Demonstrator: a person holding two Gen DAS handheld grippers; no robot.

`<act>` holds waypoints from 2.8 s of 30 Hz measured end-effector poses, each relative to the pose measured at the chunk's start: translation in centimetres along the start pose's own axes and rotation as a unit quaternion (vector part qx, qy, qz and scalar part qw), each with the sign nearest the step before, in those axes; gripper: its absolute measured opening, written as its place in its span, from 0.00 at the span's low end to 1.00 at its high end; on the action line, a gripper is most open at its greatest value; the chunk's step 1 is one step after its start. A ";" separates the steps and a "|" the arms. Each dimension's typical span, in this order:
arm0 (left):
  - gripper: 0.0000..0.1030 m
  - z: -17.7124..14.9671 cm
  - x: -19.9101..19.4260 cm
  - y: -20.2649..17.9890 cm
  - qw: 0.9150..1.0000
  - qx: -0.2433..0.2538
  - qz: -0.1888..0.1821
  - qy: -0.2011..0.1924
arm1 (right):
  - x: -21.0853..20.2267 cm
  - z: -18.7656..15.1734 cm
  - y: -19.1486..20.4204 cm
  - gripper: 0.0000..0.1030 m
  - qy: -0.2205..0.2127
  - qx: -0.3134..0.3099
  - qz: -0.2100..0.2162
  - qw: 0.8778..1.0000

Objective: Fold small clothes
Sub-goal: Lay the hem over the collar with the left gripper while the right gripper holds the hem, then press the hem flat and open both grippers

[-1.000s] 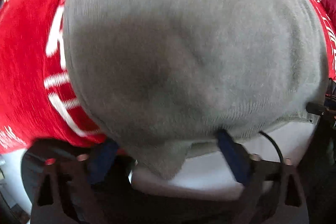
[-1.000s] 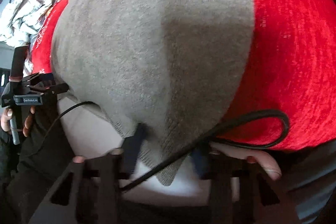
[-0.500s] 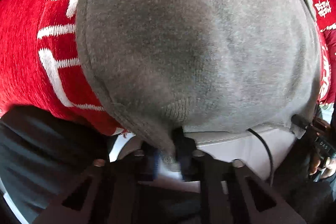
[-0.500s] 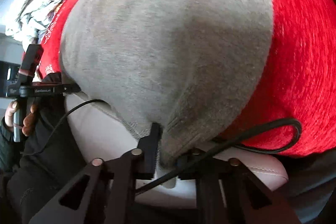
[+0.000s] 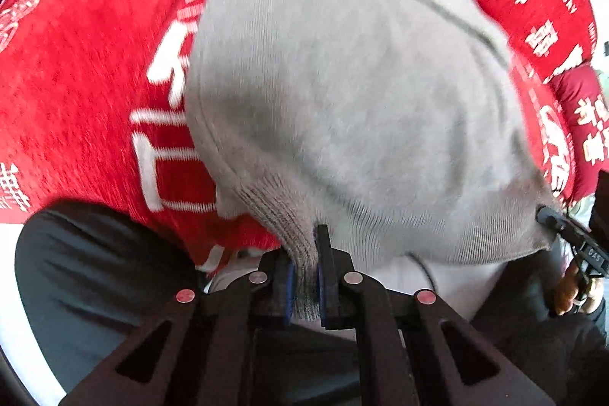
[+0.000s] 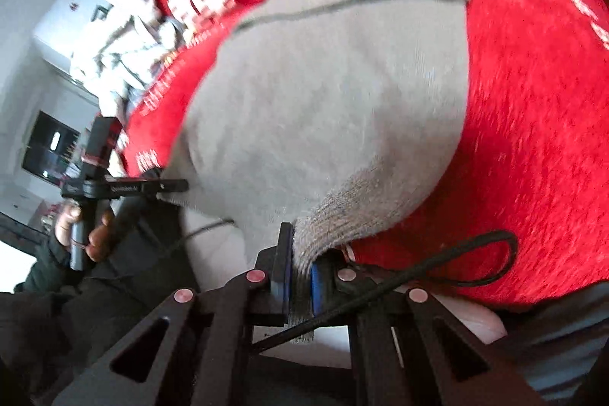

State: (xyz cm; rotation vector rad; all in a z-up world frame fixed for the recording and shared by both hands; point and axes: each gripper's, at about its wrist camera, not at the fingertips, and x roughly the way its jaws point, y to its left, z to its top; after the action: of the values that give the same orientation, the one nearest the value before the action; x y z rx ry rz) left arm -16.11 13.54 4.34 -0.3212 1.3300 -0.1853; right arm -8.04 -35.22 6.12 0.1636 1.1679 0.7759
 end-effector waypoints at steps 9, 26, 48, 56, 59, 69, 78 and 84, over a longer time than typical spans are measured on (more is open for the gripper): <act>0.10 1.7 -5.8 4.6 0.994 -0.001 -0.040 -0.103 | -3.5 1.5 0.0 0.08 -0.074 0.009 0.025 0.997; 0.10 8.2 -0.2 -4.0 0.990 -0.013 -0.032 -0.135 | -4.3 4.8 -3.8 0.22 -0.075 0.130 -0.016 0.989; 0.10 7.2 0.1 -3.2 0.990 -0.031 -0.041 -0.135 | 4.7 -2.9 -6.7 0.65 0.073 0.295 0.094 0.948; 0.10 7.2 0.8 -2.5 0.990 -0.047 -0.044 -0.127 | 4.6 -3.1 -6.8 0.13 0.049 0.298 0.136 0.943; 0.10 7.2 0.6 -2.4 0.989 -0.048 -0.044 -0.131 | 3.7 -2.4 -5.2 0.06 0.029 0.260 0.140 0.955; 0.10 8.1 -1.9 -2.6 0.980 -0.061 -0.059 -0.183 | -2.6 1.2 -3.5 0.05 -0.090 0.195 0.146 0.966; 0.10 12.1 -3.1 -2.4 0.968 -0.098 -0.075 -0.220 | -4.4 5.9 -4.0 0.05 -0.154 0.195 0.153 0.956; 0.10 16.3 -4.5 -3.5 0.962 -0.089 -0.069 -0.250 | -4.8 10.3 -4.1 0.05 -0.188 0.195 0.165 0.948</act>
State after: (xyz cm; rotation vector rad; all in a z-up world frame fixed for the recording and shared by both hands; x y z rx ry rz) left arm -1.13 13.69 12.92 -0.5735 0.8229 -0.0925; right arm 1.99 -38.49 11.95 0.8205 0.9248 0.7540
